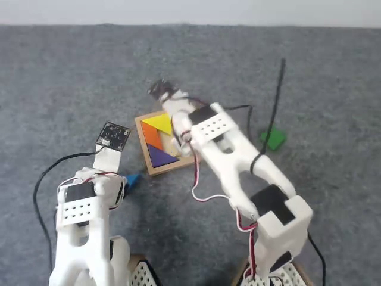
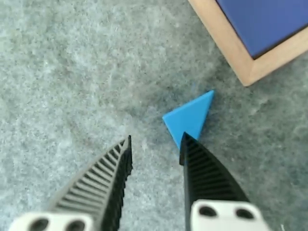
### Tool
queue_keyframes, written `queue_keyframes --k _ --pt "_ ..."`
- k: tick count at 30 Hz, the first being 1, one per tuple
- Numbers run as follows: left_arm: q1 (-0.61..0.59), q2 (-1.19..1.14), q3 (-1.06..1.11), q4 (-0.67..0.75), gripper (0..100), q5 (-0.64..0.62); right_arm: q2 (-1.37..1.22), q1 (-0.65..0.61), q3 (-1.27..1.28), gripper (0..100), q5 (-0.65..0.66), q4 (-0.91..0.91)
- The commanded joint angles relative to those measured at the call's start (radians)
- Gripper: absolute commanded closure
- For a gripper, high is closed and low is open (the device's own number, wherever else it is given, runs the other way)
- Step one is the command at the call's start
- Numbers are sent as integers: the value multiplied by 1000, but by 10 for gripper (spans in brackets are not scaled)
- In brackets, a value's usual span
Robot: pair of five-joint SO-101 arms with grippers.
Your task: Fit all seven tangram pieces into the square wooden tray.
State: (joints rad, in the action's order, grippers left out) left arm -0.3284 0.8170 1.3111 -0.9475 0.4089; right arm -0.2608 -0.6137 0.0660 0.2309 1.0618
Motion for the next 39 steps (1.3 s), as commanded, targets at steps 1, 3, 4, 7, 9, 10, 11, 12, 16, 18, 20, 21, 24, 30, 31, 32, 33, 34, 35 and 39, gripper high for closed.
queue_keyframes --k 1,3,4,7,9,10,11,12,16,18,20,21,24,30,31,32,33,34,35,39 --pt "-2 29 -5 18 844 -6 74 12 -106 990 -3 1" --pt "-2 29 -5 18 844 -6 39 -7 -107 991 -21 -62" --pt "-2 29 -5 18 844 -6 7 -19 -107 991 -58 -94" --pt "-5 29 -5 20 844 -6 -110 -56 -140 991 -160 -122" --pt "-5 29 -5 20 844 -6 -177 -81 -178 991 -163 -122" --pt "-5 28 -5 20 844 -6 -202 -87 -192 991 -163 -120" --pt "-5 28 -5 20 844 -6 -222 -91 -204 991 -161 -117" --pt "-5 28 -5 20 844 -6 -234 -96 -221 991 -160 -102" --pt "-5 26 -4 29 844 -6 -254 -99 -256 991 -118 -15" --pt "-5 26 -4 31 844 -6 -254 -90 -256 991 -77 31" --pt "-5 26 -4 31 844 -6 -254 -77 -256 991 -60 74" --pt "-5 26 -4 31 844 -6 -251 -76 -256 991 -57 99" --pt "-5 26 -4 31 844 -6 -249 -65 -269 991 -58 171" --pt "-3 32 5 32 844 -6 -248 -58 -347 991 -54 219" --pt "-3 32 5 32 844 -6 -248 -53 -370 991 -54 236" --pt "-3 32 5 32 844 -6 -248 -47 -391 991 -52 251" --pt "-3 32 5 32 844 -6 -248 -44 -414 991 -52 268" --pt "-3 32 5 32 844 -6 -248 -39 -439 991 -52 286" --pt "-3 32 5 32 844 -6 -248 -33 -462 991 -52 308" --pt "-5 32 5 32 844 -6 -240 8 -571 991 -23 426"
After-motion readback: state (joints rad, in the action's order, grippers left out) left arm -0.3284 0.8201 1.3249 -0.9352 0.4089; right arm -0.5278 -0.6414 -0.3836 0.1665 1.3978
